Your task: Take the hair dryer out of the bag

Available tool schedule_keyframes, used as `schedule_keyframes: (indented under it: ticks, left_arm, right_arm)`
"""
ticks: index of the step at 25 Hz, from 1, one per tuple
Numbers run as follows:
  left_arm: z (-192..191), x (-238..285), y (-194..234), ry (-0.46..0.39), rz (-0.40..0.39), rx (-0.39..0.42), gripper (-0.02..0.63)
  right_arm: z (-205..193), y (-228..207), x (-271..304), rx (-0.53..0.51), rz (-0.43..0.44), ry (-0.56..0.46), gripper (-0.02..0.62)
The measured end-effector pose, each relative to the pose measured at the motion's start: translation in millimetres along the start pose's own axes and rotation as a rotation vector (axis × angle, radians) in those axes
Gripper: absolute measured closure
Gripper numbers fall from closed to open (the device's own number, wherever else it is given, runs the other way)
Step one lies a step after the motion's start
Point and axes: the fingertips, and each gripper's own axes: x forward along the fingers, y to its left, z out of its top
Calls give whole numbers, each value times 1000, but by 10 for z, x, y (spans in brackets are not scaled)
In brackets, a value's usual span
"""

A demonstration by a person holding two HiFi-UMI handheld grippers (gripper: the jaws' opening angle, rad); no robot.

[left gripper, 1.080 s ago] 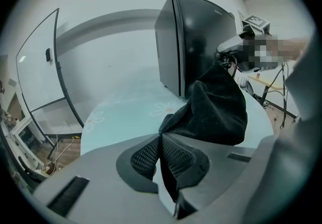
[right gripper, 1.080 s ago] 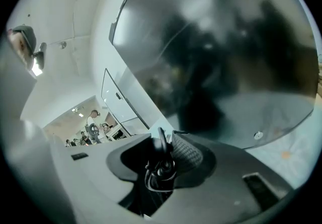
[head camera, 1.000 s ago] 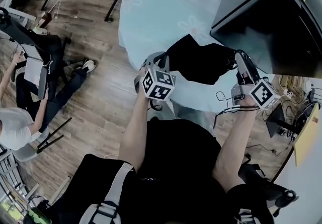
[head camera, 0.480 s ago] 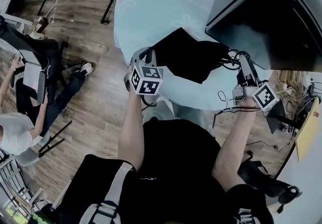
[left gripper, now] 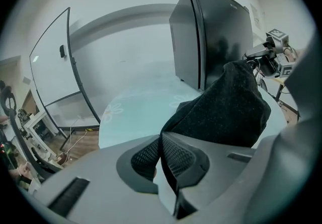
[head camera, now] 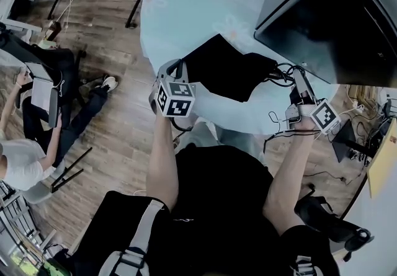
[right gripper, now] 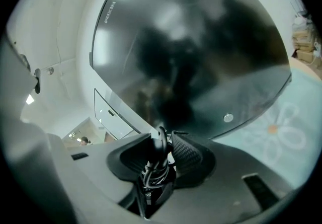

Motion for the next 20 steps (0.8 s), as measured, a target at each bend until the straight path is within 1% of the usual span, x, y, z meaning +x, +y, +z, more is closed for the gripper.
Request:
schedule_keyframes:
  ticks: [5,9,10,13,14,18,20]
  left_arm:
    - [-36,45,-23,11,-17,-3,583]
    - [-33,62,-56,12,-32,4,583]
    - [-35,66,-62,12,-34,4,583]
    - [-46,81,-48,13,-30,-3,583]
    - [-49,91,-40,16,-29,-6,583]
    - [-58,158,-74,35,-35,8,581]
    - [-68,174,-118,42,-39,17,581]
  right_arm:
    - [11,-196,-32,14,-23,9,459]
    - [37,-194,-40,64,-9,-10,459]
    - [51,-181,-48,79,7,-19,459]
    - [84,-139,-71,129,89,-46,459]
    - [70,-151,-75,129,95,-40,459]
    - [-6,-256,-61,73,23,30,459]
    - [-12,-251,-48,53,2,44,459]
